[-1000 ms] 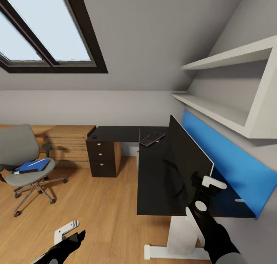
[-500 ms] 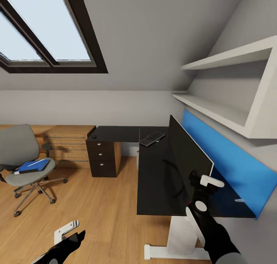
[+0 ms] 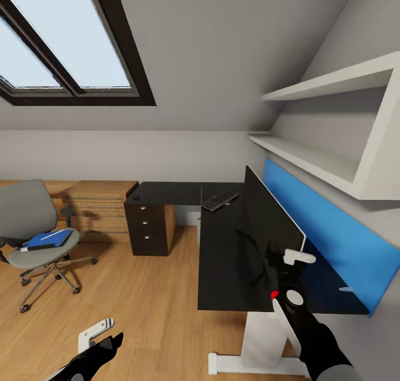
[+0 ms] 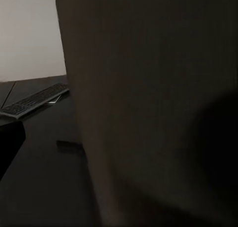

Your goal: In the bedroom, organize the workspace by keeping the computer under the desk, ensuring the monitor is on the desk, placing the keyboard on the desk next to the monitor, placing the mouse on the desk next to the keyboard, moving the folder from the swivel chair onto the desk next to the mouse, stacking the notebook on top of the folder with the pen on top of the notebook, and positioning the swivel chair next to the desk.

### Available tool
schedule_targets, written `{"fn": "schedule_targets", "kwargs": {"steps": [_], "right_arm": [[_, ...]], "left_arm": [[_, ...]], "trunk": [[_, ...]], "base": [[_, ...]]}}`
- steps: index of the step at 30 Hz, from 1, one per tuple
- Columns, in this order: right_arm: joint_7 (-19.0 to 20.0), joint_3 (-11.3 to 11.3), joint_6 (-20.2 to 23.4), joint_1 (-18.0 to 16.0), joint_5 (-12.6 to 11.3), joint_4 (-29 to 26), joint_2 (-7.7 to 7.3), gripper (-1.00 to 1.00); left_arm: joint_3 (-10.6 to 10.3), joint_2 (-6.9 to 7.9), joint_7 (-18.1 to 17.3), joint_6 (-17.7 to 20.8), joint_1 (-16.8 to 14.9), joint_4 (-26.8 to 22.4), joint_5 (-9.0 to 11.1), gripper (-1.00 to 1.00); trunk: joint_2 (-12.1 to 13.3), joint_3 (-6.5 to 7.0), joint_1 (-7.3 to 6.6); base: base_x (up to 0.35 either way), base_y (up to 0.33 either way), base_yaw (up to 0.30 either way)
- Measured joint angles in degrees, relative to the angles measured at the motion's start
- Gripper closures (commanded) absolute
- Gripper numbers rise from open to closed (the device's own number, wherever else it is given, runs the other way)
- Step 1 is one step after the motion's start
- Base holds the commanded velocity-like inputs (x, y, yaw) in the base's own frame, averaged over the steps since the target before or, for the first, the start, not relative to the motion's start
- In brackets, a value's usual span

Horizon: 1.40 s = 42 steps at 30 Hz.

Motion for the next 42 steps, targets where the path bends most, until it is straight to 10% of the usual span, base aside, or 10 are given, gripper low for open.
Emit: {"fn": "schedule_targets", "kwargs": {"steps": [13,42], "right_arm": [[9.81,-0.15,-0.05,0.05,0.06,0.82,-0.29,-1.00],[9.52,-0.15,-0.14,0.05,0.26,0.87,-0.20,-1.00]], "left_arm": [[0.00,0.00,-0.01,0.00,-0.01,0.00,0.01,-1.00],[0.00,0.00,-0.06,0.00,-0.03,0.18,0.07,-1.00]], "trunk": [[0.00,0.00,0.00],[0.00,0.00,0.00]], "base": [[0.000,0.000,0.000],[-0.025,-0.005,0.000]]}}
